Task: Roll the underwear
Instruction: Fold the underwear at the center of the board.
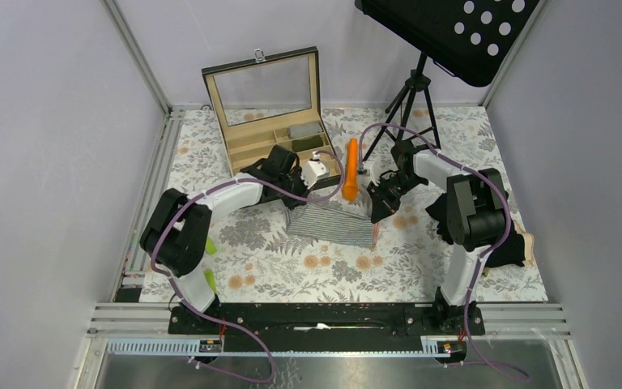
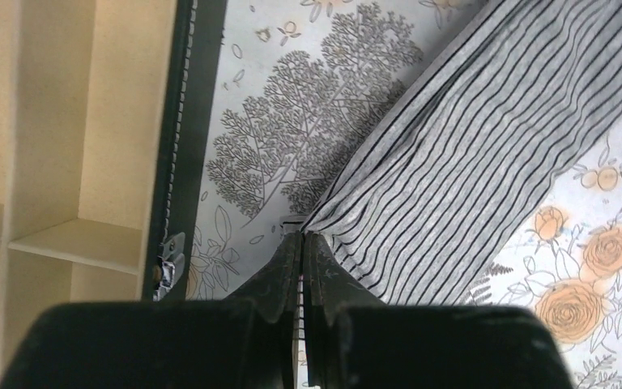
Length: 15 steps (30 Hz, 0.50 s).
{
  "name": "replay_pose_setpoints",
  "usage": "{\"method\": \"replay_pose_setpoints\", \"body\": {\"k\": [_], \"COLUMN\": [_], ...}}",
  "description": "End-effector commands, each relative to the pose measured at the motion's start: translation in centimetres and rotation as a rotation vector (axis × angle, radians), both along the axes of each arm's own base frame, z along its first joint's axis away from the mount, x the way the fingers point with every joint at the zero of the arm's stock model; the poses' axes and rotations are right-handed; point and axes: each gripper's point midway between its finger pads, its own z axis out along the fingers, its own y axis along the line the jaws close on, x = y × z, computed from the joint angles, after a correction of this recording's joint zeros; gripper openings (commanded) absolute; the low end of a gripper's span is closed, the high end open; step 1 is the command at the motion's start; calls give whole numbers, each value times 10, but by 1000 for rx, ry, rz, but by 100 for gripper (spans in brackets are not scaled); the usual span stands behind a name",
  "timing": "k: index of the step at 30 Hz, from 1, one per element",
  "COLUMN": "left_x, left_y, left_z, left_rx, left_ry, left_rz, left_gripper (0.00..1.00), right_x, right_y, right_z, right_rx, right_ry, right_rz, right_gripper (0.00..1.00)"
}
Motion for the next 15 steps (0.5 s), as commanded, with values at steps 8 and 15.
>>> {"method": "replay_pose_setpoints", "body": {"k": [8,15], "left_x": [33,49], "left_y": [0,3], "left_z": [8,33], "left_rx": [-7,-42], "left_ry": [-14,-69], "left_rz": [143,266], "left_gripper": [4,32], "right_x": [9,10], "right_y": [6,8], "right_z": [-12,-21], "right_rx": [-8,-21], "right_ry": [101,133], "right_rz": [-90,-162], "right_gripper": [10,27]}}
